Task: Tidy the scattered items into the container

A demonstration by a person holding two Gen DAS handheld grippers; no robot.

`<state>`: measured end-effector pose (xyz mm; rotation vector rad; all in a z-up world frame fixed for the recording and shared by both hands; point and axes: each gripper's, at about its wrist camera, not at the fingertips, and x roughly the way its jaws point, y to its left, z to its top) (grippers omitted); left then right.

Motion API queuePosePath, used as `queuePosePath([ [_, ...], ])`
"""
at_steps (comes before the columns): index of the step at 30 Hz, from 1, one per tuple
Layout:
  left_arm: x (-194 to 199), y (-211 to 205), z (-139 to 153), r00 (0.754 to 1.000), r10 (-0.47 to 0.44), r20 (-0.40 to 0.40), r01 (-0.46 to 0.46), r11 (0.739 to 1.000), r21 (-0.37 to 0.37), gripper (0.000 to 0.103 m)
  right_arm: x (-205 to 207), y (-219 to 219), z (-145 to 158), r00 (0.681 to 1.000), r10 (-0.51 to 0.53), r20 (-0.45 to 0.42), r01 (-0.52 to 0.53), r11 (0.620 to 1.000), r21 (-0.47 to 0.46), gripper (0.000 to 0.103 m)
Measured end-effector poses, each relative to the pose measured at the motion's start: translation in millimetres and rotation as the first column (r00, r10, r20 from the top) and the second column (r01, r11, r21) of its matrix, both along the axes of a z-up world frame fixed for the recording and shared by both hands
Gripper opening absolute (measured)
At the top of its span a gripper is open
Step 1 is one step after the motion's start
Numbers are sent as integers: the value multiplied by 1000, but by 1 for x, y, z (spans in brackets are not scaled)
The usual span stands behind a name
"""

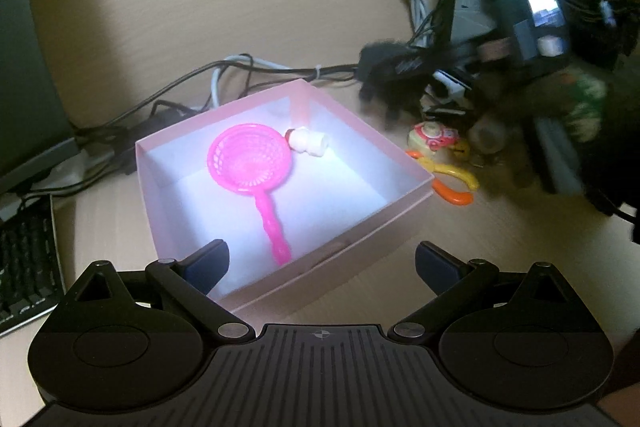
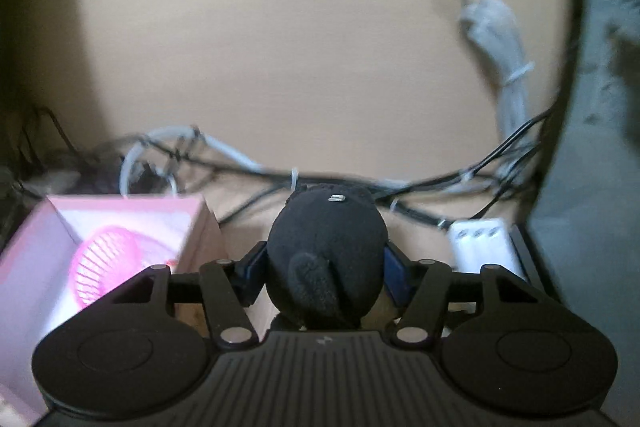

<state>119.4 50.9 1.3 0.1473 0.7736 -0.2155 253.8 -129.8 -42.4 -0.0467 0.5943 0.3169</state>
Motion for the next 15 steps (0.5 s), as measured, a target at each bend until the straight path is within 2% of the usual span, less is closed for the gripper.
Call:
queuePosePath([
  [3,-13,-6,5,1000,-25,16,25,1000,7,102,-39,-20,26,999,8,36,-10,999,44,59],
  [7,-34,-12,5,998,-53,15,53,999,3,103,-97,-38,42,997,72,27,-73,996,48,59],
  [11,-57,-19,-4,996,-81,-30,81,997,-5,103,-148,-40,33,981,185,-60,-182,982,55,60],
  [15,-77,-20,-12,994,-84,-68,84,996,-5,103,-175,-22,13,949,288,-127,-282,957,61,60],
])
